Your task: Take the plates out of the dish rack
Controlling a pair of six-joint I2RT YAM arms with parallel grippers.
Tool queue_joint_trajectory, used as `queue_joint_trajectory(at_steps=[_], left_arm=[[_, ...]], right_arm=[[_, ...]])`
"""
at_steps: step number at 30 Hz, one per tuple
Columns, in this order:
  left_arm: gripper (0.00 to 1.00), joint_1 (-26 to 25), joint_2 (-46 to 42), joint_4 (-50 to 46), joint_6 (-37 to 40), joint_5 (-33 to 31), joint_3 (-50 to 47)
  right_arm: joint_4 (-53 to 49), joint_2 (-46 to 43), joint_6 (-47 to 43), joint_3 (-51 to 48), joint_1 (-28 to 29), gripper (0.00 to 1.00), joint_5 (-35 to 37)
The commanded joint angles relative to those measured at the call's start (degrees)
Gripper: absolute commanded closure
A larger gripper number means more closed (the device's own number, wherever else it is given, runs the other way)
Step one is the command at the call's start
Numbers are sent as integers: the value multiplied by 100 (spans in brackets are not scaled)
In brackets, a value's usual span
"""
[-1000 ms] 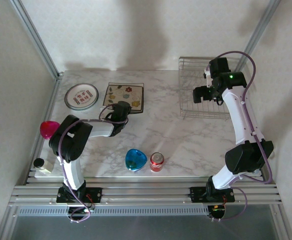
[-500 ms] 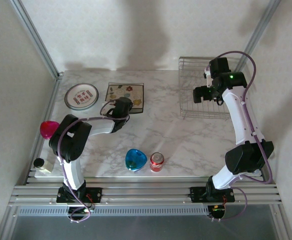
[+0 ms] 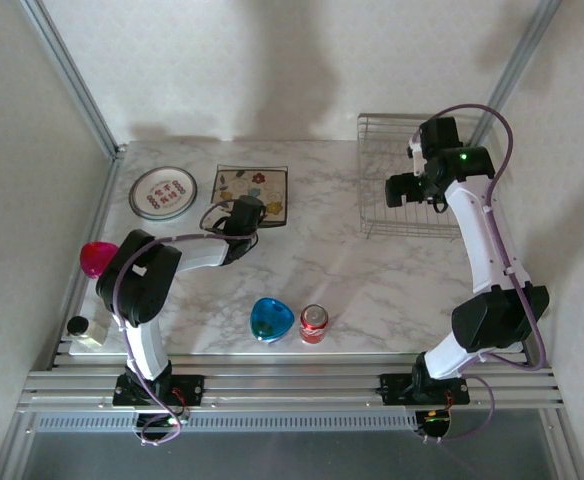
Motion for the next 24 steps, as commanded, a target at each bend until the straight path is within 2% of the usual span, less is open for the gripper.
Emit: queue_joint_trajectory(at_steps=[1,4,12,14,17,24], left_arm=[[47,62,-283,20,184,41,69],[43,95,-263,6,193,175,43],[43,219,-272,-128,314,512,60],[28,250,-262,-153,326,670,58],[15,250,-263,-228,325,833,49],[9,285,-513,-468,468,894,-140]], right_arm=[[67,-170,35,-103,-36,1,-62],[85,-184,35,-120,-34,1,-57],[131,-158,53,-114,-40,1,-110],[129,-144,53,-112,-32,1,-106],[175,-149,78,-137,-33,1,-125],[292,-109,141,-174,-33,1,-221]])
